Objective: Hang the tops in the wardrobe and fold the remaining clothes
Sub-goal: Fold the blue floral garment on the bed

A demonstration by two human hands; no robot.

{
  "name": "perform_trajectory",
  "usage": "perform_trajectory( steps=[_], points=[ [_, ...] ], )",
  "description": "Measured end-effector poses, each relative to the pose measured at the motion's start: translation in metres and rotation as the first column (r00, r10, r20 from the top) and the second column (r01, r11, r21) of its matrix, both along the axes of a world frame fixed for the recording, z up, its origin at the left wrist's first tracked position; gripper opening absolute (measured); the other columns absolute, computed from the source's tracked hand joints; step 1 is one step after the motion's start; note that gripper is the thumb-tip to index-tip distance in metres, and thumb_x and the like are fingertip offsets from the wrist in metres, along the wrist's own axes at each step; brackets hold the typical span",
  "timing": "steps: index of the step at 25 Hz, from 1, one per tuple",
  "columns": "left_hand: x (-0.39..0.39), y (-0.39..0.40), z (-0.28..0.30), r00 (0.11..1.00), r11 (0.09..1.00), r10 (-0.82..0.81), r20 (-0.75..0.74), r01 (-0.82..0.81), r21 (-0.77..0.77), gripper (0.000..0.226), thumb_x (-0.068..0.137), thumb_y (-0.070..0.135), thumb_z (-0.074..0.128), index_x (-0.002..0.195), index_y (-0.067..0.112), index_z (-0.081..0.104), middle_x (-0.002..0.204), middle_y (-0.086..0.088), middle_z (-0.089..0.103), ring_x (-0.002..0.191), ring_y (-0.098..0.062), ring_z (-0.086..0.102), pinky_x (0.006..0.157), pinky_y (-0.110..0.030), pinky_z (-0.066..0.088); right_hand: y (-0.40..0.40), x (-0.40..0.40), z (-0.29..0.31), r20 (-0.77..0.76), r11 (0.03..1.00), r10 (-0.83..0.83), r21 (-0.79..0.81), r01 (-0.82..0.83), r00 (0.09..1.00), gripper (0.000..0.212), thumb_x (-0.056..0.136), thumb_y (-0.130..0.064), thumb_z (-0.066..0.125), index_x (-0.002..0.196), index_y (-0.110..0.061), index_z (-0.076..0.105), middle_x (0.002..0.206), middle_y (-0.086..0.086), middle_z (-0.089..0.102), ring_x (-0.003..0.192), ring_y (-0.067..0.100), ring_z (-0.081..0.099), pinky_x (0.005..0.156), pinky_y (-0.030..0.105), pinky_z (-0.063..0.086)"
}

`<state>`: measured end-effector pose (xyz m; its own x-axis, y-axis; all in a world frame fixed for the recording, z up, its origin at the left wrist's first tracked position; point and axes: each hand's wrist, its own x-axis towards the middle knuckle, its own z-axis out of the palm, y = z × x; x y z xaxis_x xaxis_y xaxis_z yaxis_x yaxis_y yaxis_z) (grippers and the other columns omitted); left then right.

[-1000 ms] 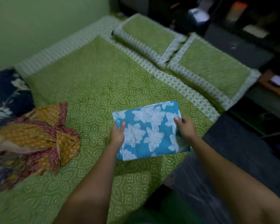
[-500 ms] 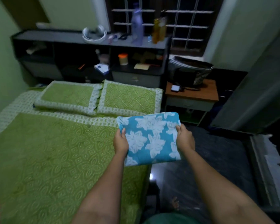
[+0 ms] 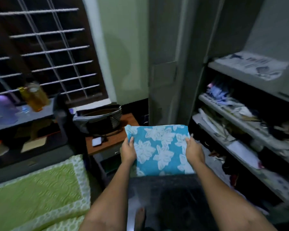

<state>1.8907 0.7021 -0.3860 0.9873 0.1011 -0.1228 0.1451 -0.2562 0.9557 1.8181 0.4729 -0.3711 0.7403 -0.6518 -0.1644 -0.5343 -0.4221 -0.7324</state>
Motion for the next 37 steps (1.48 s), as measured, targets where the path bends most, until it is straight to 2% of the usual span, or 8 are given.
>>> perform_trajectory(
  steps=[4,6,15,19,23,30,33,37],
  points=[
    [0.096,-0.114,0.011,0.959,0.959,-0.282,0.014,0.282,-0.01,0.029,0.102,0.027,0.041,0.123,0.013,0.055,0.112,0.004,0.061,0.087,-0.005,0.054,0.075,-0.025,0.039,-0.084,0.037,0.005,-0.003,0.968,-0.237,-0.089,0.236,0.972,0.039,0.102,-0.041,0.025,0.114,-0.017,0.053,0.111,0.019,0.061,0.094,0.034,0.057,0.08,0.038,0.045],
    [0.14,-0.171,0.028,0.907,0.908,-0.419,0.043,0.419,0.001,0.029,0.102,0.029,0.04,0.119,0.013,0.057,0.108,0.002,0.063,0.083,-0.004,0.055,0.074,-0.025,0.04,-0.122,0.055,0.017,0.023,0.928,-0.359,-0.092,0.36,0.933,0.038,0.103,-0.04,0.026,0.12,-0.019,0.053,0.115,0.02,0.061,0.101,0.035,0.057,0.08,0.037,0.044],
    [0.292,-0.409,0.139,0.629,0.656,-0.739,0.242,0.754,0.044,0.033,0.1,0.032,0.044,0.12,0.011,0.059,0.11,-0.004,0.065,0.099,-0.02,0.06,0.087,-0.033,0.049,-0.281,0.129,0.125,0.237,0.682,-0.699,-0.064,0.729,0.675,0.037,0.101,-0.04,0.032,0.106,-0.015,0.059,0.106,0.016,0.062,0.083,0.031,0.055,0.069,0.033,0.041],
    [0.361,-0.515,0.166,0.583,0.617,-0.77,0.258,0.784,0.072,0.034,0.099,0.036,0.044,0.122,0.015,0.057,0.112,-0.003,0.065,0.098,-0.021,0.062,0.089,-0.037,0.051,-0.362,0.185,0.144,0.325,0.624,-0.732,-0.03,0.781,0.598,0.039,0.103,-0.038,0.03,0.109,-0.014,0.06,0.092,0.007,0.055,0.069,0.02,0.05,0.057,0.027,0.034],
    [0.415,-0.61,0.175,0.55,0.589,-0.785,0.285,0.805,0.067,0.029,0.101,0.026,0.044,0.119,0.008,0.059,0.107,-0.004,0.064,0.092,-0.019,0.06,0.078,-0.03,0.046,-0.447,0.243,0.137,0.328,0.588,-0.756,-0.038,0.808,0.566,0.039,0.103,-0.038,0.029,0.112,-0.014,0.058,0.112,0.015,0.062,0.086,0.03,0.054,0.072,0.031,0.038],
    [0.469,-0.774,0.169,0.482,0.513,-0.843,0.24,0.854,0.086,0.031,0.1,0.029,0.045,0.117,0.009,0.059,0.112,-0.013,0.066,0.104,-0.03,0.062,0.095,-0.047,0.049,-0.591,0.29,0.155,0.202,0.48,-0.826,-0.239,0.844,0.527,0.039,0.104,-0.034,0.027,0.124,-0.015,0.054,0.116,0.018,0.061,0.103,0.035,0.059,0.074,0.032,0.039],
    [0.477,-0.8,0.134,0.462,0.498,-0.867,0.186,0.811,0.307,0.037,0.1,0.03,0.044,0.124,0.006,0.057,0.121,-0.017,0.063,0.111,-0.036,0.057,0.096,-0.039,0.045,-0.617,0.301,0.127,0.025,0.495,-0.838,-0.387,0.778,0.546,0.037,0.104,-0.03,0.031,0.126,-0.013,0.054,0.116,0.015,0.063,0.103,0.031,0.062,0.076,0.033,0.046],
    [0.483,-0.808,0.116,0.432,0.431,-0.882,0.19,0.573,0.697,0.038,0.1,0.039,0.04,0.121,0.011,0.056,0.12,-0.015,0.062,0.11,-0.035,0.057,0.087,-0.041,0.047,-0.626,0.306,0.109,-0.108,0.51,-0.84,-0.49,0.707,0.531,0.029,0.099,-0.027,0.042,0.122,-0.011,0.05,0.113,0.01,0.064,0.098,0.026,0.064,0.072,0.032,0.05]
  ],
)
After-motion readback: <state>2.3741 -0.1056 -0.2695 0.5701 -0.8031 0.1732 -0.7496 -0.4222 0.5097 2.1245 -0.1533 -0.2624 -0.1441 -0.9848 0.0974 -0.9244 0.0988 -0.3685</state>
